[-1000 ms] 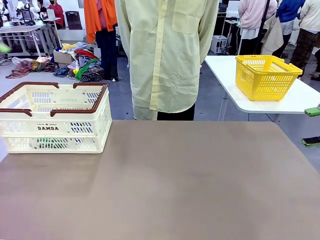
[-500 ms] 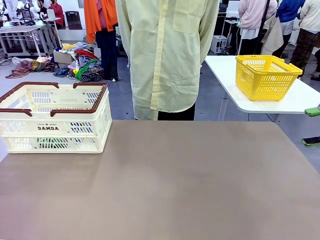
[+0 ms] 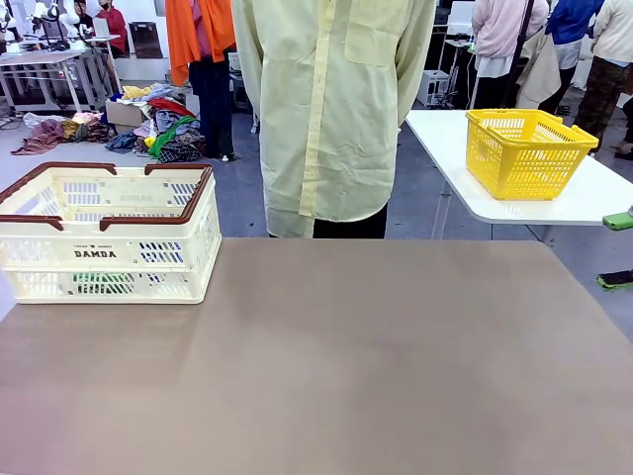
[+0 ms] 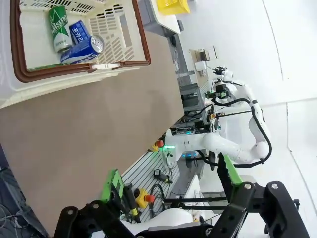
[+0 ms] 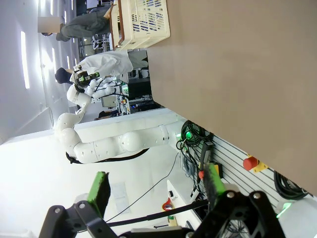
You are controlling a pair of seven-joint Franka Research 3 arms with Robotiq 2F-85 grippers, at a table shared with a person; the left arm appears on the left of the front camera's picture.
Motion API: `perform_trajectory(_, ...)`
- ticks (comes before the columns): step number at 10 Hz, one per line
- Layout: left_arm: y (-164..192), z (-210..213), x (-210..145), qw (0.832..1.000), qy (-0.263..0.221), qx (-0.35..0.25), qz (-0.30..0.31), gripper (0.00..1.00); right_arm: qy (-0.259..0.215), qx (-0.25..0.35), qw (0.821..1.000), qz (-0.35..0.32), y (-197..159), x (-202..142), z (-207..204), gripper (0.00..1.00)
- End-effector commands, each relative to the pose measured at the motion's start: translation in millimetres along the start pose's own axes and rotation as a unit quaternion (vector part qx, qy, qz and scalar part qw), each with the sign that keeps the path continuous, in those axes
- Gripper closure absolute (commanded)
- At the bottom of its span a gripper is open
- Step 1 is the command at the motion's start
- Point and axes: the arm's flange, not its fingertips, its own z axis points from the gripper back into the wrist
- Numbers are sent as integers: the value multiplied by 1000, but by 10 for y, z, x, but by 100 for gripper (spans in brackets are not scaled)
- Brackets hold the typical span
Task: Place the drinks into the Shopping basket.
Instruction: Pick up one drink and place it into the Shopping basket.
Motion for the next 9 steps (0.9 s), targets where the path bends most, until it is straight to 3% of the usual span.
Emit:
perform_trajectory(1,6,-67,-41,1000,7,-1,-6,0,-2,7,1000,-6,63,10,20,0)
perform_trajectory(9,6,-67,-41,1000,7,-1,-6,0,-2,7,1000,-6,63,10,20,0)
